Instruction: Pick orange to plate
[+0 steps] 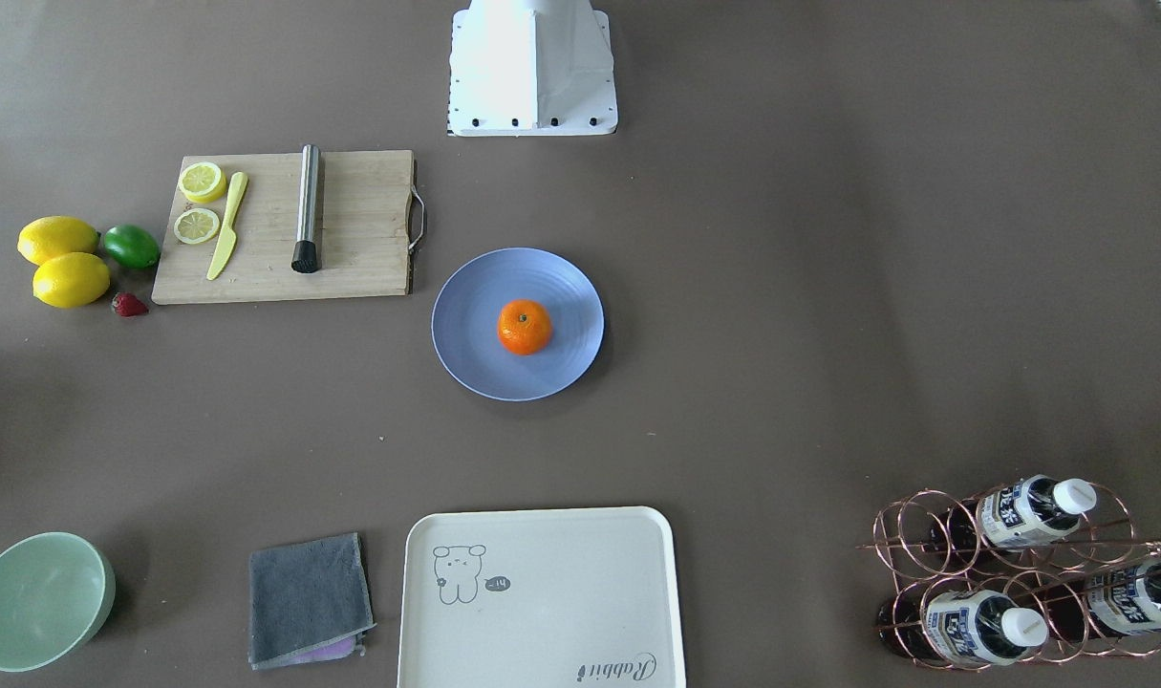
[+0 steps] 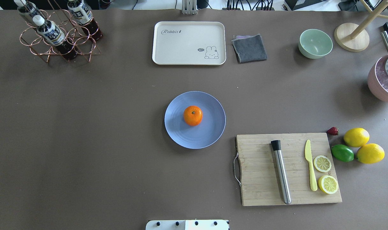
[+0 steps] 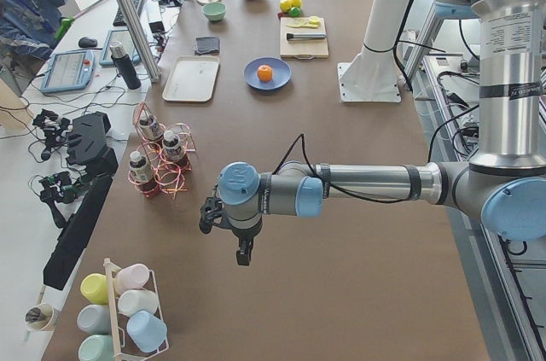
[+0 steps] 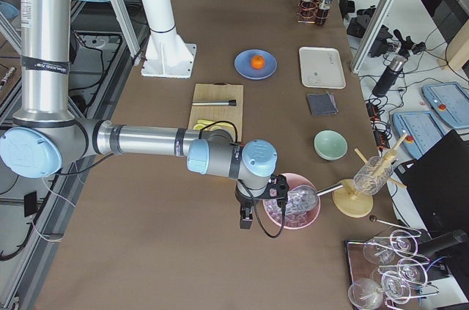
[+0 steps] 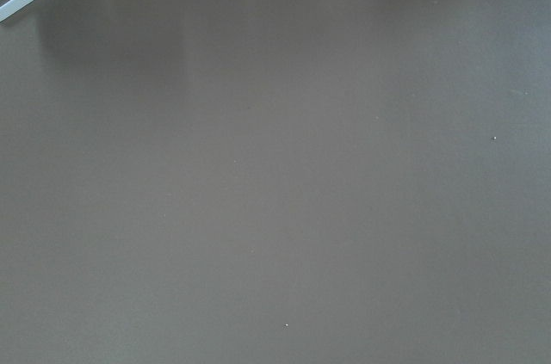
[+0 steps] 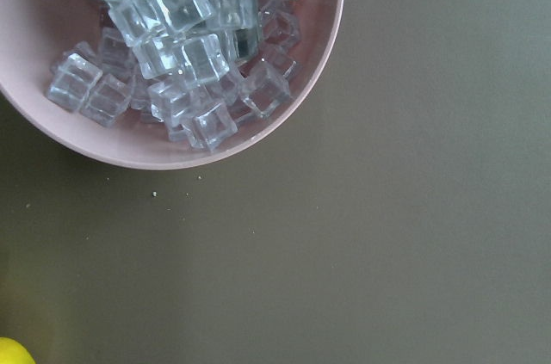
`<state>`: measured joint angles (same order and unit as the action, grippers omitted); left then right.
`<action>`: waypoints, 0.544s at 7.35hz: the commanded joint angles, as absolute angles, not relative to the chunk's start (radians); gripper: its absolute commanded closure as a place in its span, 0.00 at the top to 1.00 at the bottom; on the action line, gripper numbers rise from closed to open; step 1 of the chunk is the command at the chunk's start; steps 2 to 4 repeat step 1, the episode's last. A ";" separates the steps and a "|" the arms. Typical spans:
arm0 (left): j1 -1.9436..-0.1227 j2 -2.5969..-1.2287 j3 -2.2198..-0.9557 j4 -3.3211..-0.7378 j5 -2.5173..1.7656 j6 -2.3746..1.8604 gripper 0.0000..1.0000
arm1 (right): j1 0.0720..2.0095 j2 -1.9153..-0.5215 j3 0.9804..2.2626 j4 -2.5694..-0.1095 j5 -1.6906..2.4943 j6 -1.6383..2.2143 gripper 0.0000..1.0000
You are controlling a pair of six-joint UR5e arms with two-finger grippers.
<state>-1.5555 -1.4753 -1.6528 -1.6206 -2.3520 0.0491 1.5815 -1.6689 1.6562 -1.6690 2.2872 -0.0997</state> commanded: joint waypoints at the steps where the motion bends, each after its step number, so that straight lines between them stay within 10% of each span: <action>1: -1.555 -1.476 -1.651 -1.624 -2.353 0.049 0.98 | 1.582 -1.670 1.657 -1.669 2.289 -0.100 1.00; 4: -1.555 -1.476 -1.651 -1.624 -2.353 0.049 0.98 | 1.582 -1.670 1.657 -1.669 2.289 -0.100 1.00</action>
